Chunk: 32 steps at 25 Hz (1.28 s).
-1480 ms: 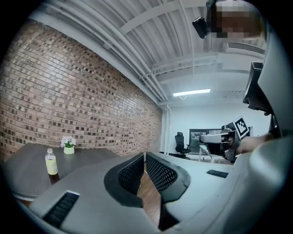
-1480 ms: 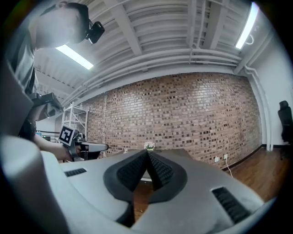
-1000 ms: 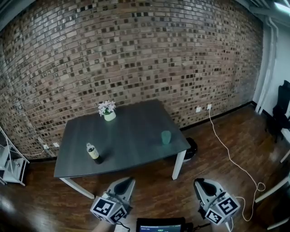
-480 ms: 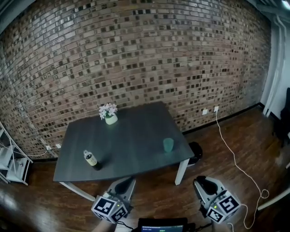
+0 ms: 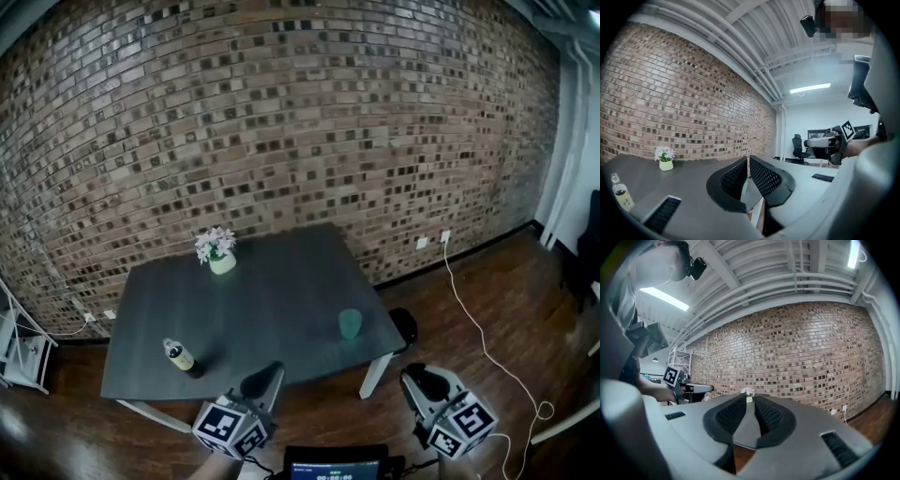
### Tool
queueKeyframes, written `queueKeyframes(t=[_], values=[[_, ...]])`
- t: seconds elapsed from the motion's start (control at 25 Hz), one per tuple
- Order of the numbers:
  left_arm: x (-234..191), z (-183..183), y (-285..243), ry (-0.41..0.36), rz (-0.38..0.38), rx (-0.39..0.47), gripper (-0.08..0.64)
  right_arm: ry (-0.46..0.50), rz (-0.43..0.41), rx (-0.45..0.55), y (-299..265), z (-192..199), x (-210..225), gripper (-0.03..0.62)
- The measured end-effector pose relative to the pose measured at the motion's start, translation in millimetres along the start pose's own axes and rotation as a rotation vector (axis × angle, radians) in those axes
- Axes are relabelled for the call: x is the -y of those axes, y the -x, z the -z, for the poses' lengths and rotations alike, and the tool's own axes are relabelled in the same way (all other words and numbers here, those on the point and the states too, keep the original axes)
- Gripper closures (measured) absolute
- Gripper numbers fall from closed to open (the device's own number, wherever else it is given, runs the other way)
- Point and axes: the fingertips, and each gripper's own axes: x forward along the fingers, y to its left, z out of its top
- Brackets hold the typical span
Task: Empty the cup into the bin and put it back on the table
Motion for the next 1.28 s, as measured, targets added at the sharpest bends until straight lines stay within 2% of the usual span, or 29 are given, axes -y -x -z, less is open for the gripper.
queueKeyframes(t=[0.4,0.6,0.8,1.08,1.16,1.28], values=[[-54,0,-54,0.024,0.036,0.007,0.549,0.012,0.028,-0.03,-72,-8,32,0.534],[-67,11,-77,0.033,0.055,-0.023,0.549,0.012,0.037,-0.067,-98,-4,47,0.534],[-78,19,-105,0.045,0.037,-0.016,0.548,0.024,0.013,-0.1,-120,-1,68,0.534],[-92,34,-142,0.034,-0.035,-0.074,0.548,0.025,-0.055,-0.128,-157,8,103,0.534],[-92,38,-154,0.037,-0.048,-0.08,0.495,0.026,-0.086,-0.132,-166,8,112,0.534],[-93,45,-173,0.038,-0.071,-0.094,0.494,0.028,-0.127,-0.134,-176,10,127,0.534]])
